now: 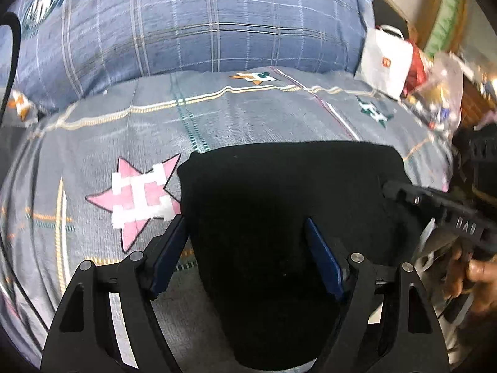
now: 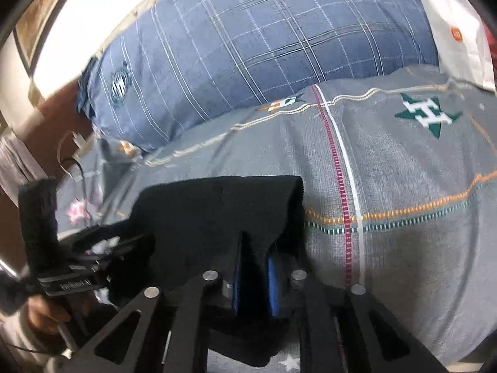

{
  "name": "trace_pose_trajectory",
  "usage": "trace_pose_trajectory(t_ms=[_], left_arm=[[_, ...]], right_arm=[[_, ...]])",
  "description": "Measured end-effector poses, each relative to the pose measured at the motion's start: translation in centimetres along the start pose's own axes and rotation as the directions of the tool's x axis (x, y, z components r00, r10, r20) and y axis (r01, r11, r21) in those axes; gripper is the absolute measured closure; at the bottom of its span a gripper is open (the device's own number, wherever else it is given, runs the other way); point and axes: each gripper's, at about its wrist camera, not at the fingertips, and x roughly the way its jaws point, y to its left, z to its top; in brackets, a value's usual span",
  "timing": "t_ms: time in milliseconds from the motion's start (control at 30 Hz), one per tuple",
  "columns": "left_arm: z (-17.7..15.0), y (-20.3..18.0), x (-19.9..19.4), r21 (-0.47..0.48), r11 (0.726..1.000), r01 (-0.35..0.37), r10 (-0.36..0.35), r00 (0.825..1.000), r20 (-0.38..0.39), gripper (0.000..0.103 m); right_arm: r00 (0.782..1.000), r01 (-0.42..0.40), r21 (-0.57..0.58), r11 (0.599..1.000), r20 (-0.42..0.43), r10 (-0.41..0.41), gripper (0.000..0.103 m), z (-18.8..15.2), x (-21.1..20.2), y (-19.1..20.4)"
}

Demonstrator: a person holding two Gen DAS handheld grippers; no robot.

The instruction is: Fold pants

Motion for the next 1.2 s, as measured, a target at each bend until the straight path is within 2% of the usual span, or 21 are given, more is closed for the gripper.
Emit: trace_pose_trajectory(t_ms=[67,133,267,333,433,533,633,700,933,1200], left_arm=[[0.1,0.3,-1.0,-0.005,1.000,-0.018,0.018,1.000,0.011,0.026],[0.3,0.0,-2.1,0.020,0.998,-0.053,0.052,0.998,0.044,0.026],[1.3,-0.6,-2.4,0.022,0.997,-0.074,0.072,0.995,0.067,0.026],[1.5,-0.8,-1.7,0.022,0.996,-0.088,0.087,0.994,0.063,0.026],[1.6,-0.9,-0.6,0.015,0.994,-0.109,0.108,0.993,0.055,0.026],[1.7,-0.5,0.4,-0.001,0.995,-0.099,0.099,0.994,0.045,0.025],[1.9,-0.2,0.9,-0.009,0.995,-0.095,0.095,0.994,0.048,0.025],[2.0,-0.2,1.2,-0.018,0.996,-0.093,0.094,0.994,0.047,0.024],[1.6,-1.0,-0.6,0.005,0.993,-0.120,0.120,0.991,0.060,0.024],[0.1,-1.6,-3.1,0.001,0.995,-0.103,0.103,0.993,0.065,0.024]], right_arm=[[0.999,0.050,-0.032,0.998,0.020,-0.050,0.079,0.2,-1.4,0.3],[0.993,0.101,-0.022,0.995,0.056,-0.099,0.078,0.4,-2.7,0.1],[0.993,-0.003,-0.024,1.000,0.119,0.006,0.078,1.0,-4.6,1.4],[0.994,-0.014,-0.085,0.996,0.109,0.024,0.078,1.2,-4.0,2.8],[0.997,0.011,-0.116,0.993,0.071,-0.003,0.078,1.3,-1.3,3.6],[1.000,0.026,-0.100,0.995,0.018,-0.024,0.078,1.5,2.1,2.6],[0.999,-0.003,-0.079,0.997,0.050,0.007,0.077,1.7,3.2,1.7],[0.999,-0.011,-0.072,0.997,0.042,0.014,0.077,2.1,3.5,1.6],[1.000,0.027,-0.106,0.994,0.008,-0.026,0.077,2.0,1.2,3.0],[0.999,0.051,-0.160,0.986,0.014,-0.050,0.077,-1.7,-2.4,4.7]])
